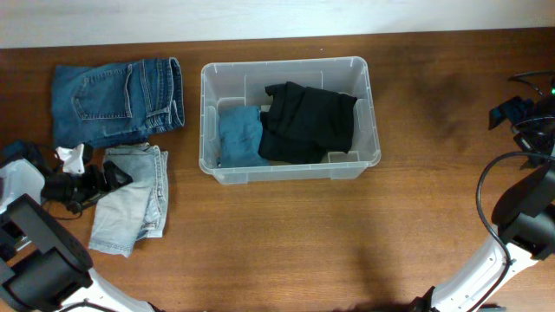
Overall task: Pack container
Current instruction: 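Lower the left gripper onto the grey denim's edge and pinch it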
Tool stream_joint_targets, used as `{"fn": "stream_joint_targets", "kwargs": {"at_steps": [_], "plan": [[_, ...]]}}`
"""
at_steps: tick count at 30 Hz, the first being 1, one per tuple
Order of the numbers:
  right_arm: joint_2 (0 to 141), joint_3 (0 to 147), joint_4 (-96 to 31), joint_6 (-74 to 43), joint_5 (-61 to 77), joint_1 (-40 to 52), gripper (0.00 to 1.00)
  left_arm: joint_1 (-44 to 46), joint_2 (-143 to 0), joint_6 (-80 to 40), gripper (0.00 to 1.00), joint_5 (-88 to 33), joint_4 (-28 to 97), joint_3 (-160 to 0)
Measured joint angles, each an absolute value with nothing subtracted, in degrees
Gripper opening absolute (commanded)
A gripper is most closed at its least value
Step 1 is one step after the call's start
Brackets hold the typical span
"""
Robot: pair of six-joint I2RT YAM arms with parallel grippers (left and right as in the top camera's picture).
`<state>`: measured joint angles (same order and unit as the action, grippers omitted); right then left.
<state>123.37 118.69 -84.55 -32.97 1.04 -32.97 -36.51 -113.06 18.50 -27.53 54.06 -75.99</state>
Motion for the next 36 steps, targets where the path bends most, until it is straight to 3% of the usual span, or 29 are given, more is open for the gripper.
{"fn": "stream_joint_targets", "kwargs": {"at_steps": [16,26,31,36], "plan": [[123.37,118.69,-84.55,-32.99,1.04,-32.97,0.98,-36.51,-113.06,0.10,0.99,-29.63,48.51,-75.96],[123.37,118.69,-84.55,-32.99,1.04,-32.97,0.98,-36.51,-113.06,-5.45,0.99,-35.64,43.53,-75.96],[123.37,118.69,-84.55,-32.99,1.04,-32.97,0.98,-36.58,-113.06,-4.43,0.99,-36.42,41.54,-75.99],[123.37,118.69,-84.55,-33.01,1.04,-32.97,0.98,-38.06,-113.14,3.44,1.00,-36.67,48.10,-78.98]]}}
